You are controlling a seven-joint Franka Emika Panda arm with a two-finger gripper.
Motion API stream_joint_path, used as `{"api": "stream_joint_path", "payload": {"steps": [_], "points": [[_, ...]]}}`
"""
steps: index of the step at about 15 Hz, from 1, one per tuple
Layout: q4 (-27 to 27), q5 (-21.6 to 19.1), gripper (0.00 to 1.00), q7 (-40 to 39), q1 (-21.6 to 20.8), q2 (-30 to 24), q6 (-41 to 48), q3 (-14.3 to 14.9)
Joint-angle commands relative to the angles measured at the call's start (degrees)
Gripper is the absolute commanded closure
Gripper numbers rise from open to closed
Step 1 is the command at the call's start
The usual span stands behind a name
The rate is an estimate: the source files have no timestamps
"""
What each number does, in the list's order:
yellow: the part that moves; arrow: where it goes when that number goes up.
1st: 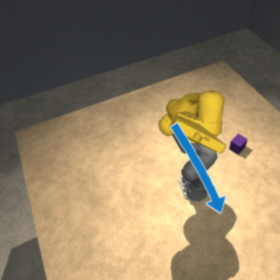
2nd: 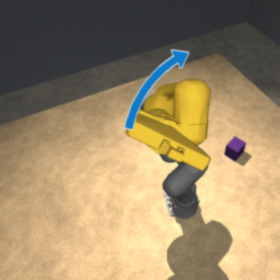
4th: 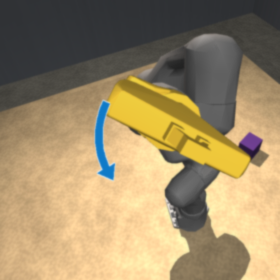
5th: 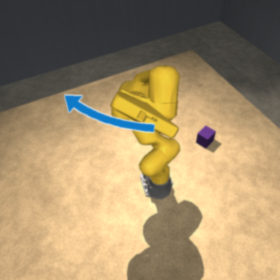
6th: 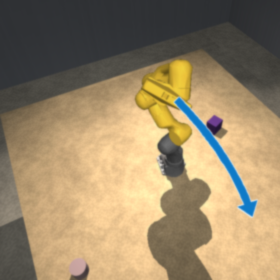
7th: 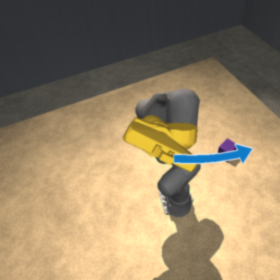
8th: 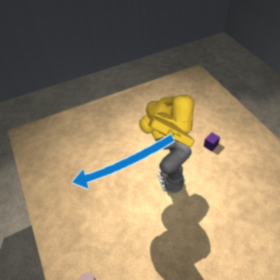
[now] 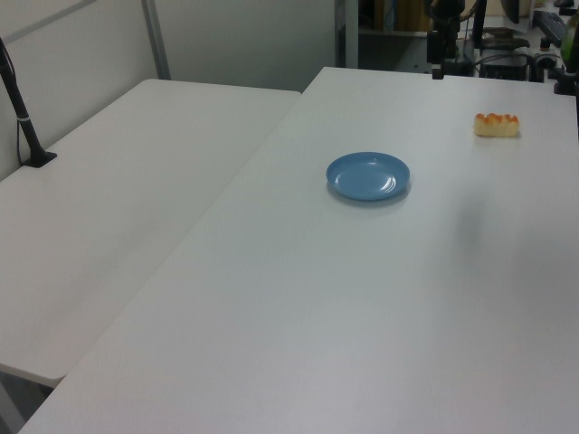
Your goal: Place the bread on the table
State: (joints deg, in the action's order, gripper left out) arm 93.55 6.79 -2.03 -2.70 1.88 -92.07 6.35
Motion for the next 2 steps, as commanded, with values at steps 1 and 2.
{"api": "stream_joint_path", "payload": {"steps": [1,2], "points": [[-0.39,-0.46,0.00,1.77,-1.42,-0.56,1.37,-1.17],[-0.39,-0.46,0.00,1.86,-1.51,-0.39,0.93,-0.90]]}}
